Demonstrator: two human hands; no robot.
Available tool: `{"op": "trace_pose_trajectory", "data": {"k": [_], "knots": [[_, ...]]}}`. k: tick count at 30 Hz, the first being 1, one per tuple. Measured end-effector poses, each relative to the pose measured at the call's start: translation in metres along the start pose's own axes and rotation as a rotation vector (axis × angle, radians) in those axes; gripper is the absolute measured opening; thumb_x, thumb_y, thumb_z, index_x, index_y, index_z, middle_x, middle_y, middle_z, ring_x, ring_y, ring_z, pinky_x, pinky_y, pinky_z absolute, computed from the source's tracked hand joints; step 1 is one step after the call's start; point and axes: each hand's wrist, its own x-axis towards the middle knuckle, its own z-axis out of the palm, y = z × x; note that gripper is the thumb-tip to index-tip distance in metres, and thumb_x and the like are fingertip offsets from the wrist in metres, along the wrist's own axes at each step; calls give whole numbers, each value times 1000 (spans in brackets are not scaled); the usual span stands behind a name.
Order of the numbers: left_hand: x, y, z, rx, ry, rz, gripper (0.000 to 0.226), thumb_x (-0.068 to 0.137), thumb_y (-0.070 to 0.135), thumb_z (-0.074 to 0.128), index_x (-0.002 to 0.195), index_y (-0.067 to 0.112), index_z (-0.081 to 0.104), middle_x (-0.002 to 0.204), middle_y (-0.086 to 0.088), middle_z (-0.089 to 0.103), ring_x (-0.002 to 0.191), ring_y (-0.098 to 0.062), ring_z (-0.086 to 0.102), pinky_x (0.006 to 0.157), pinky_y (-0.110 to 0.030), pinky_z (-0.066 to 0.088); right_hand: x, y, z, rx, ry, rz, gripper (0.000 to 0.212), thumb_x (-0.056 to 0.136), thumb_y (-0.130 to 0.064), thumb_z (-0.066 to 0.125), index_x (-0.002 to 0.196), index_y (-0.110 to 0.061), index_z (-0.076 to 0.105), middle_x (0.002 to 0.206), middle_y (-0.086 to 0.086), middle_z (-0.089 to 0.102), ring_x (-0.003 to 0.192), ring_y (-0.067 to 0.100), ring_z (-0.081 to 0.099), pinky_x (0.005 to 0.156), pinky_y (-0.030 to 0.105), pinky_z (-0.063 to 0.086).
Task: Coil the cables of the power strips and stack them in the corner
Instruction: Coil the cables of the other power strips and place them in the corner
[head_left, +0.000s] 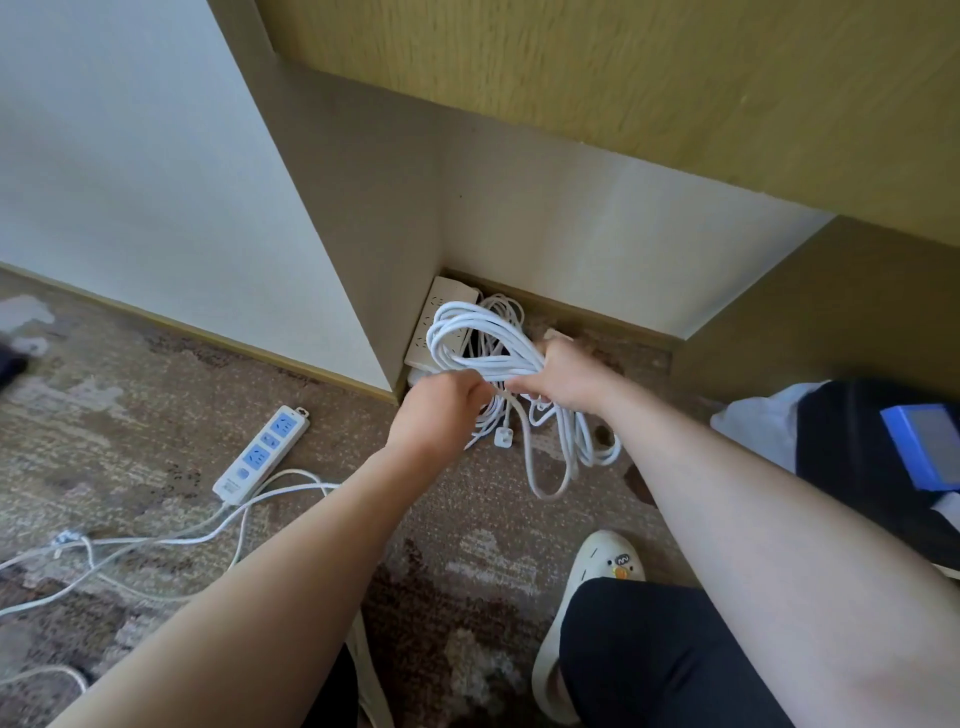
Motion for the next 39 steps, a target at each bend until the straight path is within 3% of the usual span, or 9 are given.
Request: {"op": "trace_pose_trajectory", "data": {"k": [7, 11, 16, 18, 21, 25, 29, 36, 39], "knots": [[8, 0, 4, -176, 67, -185, 33, 96, 26, 51, 74, 4, 61, 60, -10, 57, 49, -17, 40, 47, -29, 30, -2, -1, -2, 140, -101, 11, 22, 84, -41, 76, 77, -23, 67, 52, -11, 62, 43, 0, 54, 47, 18, 43], [12, 3, 3, -262, 112, -234, 29, 96, 30, 53, 80, 10, 67, 65, -7, 62, 51, -17, 47, 46, -28, 35, -4, -3, -5, 301, -138, 39, 22, 82, -37, 78, 85, -16, 72, 67, -1, 69, 60, 13, 63, 65, 31, 52], [10, 8, 6, -249, 162, -215, 35, 98, 31, 52, 76, 7, 64, 68, -11, 65, 57, -24, 55, 53, -37, 45, -8, -3, -7, 470, -164, 102, 27, 78, -19, 76, 98, -3, 69, 79, 13, 72, 69, 25, 66, 72, 40, 56], [10, 7, 8, -242, 162, -222, 35, 98, 31, 51, 75, 7, 63, 66, -10, 65, 54, -22, 54, 50, -36, 43, -11, -4, -8, 430, -187, 97, 16, 75, -15, 72, 87, -4, 69, 69, 12, 64, 59, 22, 59, 61, 34, 53], [11, 4, 7, -254, 165, -268, 32, 97, 33, 52, 74, 14, 64, 62, -1, 63, 48, -11, 50, 43, -20, 32, -15, -6, -8, 368, -225, 90, 18, 70, -15, 68, 85, -9, 60, 67, 8, 54, 52, 14, 49, 48, 25, 45], [12, 3, 6, -277, 183, -303, 35, 97, 33, 51, 71, 14, 63, 61, 2, 62, 47, -9, 49, 43, -19, 30, -13, -6, -8, 436, -254, 83, 16, 76, -14, 68, 89, -6, 64, 67, 8, 56, 50, 12, 50, 51, 25, 45], [13, 4, 5, -313, 193, -350, 37, 98, 33, 50, 67, 16, 61, 58, 4, 60, 44, -8, 47, 41, -17, 30, -11, -7, -8, 411, -233, 73, 35, 75, -26, 80, 102, -5, 71, 77, 7, 68, 58, 12, 56, 64, 30, 46], [14, 7, 3, -409, 156, -309, 36, 98, 33, 51, 70, 13, 63, 57, 3, 61, 45, -12, 49, 44, -23, 38, -7, -13, -2, 278, -155, 74, 25, 71, -16, 79, 93, -12, 68, 71, 3, 64, 65, 17, 60, 67, 35, 52], [14, 3, 2, -386, 101, -291, 39, 97, 34, 52, 66, 10, 58, 55, 1, 57, 45, -13, 45, 45, -25, 36, -4, -14, 5, 203, -61, 37, 10, 79, -15, 69, 86, -19, 62, 74, 2, 64, 64, 14, 61, 57, 27, 51]]}}
